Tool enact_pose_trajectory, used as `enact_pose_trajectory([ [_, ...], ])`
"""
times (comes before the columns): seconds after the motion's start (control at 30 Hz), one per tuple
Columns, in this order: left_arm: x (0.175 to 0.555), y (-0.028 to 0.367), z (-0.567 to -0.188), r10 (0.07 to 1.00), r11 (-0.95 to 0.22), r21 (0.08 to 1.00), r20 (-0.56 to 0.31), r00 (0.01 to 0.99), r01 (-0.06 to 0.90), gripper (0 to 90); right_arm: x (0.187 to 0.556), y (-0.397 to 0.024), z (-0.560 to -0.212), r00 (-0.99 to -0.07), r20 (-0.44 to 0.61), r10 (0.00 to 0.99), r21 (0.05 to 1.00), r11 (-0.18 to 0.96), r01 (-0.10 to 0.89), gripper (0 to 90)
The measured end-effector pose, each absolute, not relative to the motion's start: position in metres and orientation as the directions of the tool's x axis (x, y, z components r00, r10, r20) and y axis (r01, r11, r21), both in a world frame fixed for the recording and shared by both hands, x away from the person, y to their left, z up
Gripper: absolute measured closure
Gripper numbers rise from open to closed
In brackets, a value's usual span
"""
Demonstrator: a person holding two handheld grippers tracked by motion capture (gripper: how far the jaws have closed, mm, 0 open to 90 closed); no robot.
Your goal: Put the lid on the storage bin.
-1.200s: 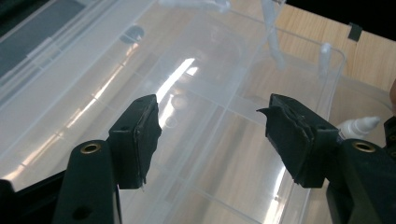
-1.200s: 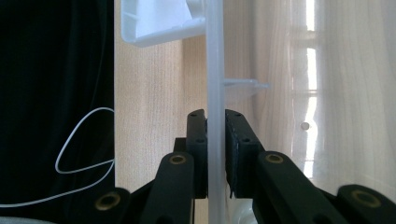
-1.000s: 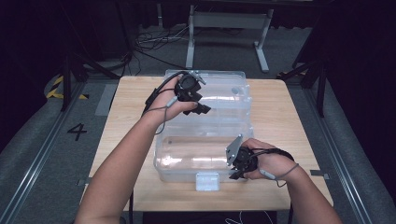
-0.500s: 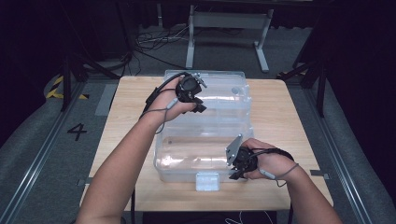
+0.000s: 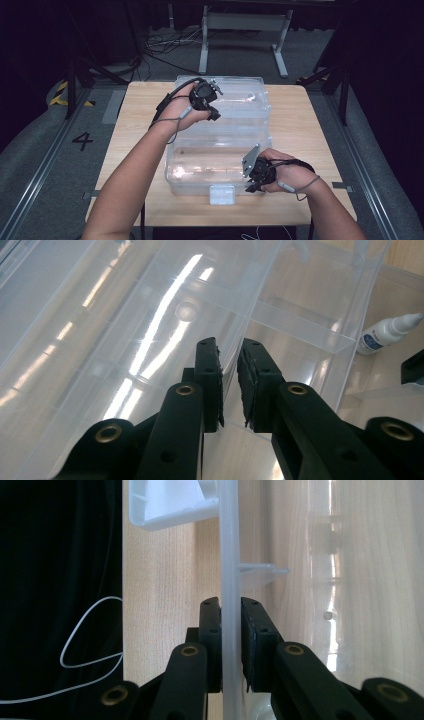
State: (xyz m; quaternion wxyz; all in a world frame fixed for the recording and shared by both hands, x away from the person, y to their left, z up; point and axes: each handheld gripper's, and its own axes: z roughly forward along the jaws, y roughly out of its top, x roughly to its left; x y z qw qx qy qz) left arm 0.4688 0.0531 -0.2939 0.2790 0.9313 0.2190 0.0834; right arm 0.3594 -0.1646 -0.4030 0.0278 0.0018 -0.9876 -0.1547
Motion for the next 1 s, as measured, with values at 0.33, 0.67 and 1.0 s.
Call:
enact_pose_trajectory([
  [0.33, 0.458, 0.052, -0.289, 0.436, -0.76, 0.548, 0.031, 0.9, 0.349, 80.5, 0.36, -0.165, -0.403, -0.999, 0.049, -0.023, 0.309, 0.951, -0.007, 81.8],
  [0.67, 0.446, 0.048, -0.284, 0.409, -0.791, 0.52, 0.059, 0.911, 0.321, 81.4, 0.359, -0.165, -0.403, -0.999, 0.047, -0.012, 0.308, 0.951, 0.003, 81.8],
  [1.0, 0.435, 0.047, -0.282, 0.394, -0.806, 0.505, 0.068, 0.916, 0.309, 81.9, 0.358, -0.166, -0.403, -0.999, 0.042, -0.015, 0.307, 0.952, -0.002, 82.0],
])
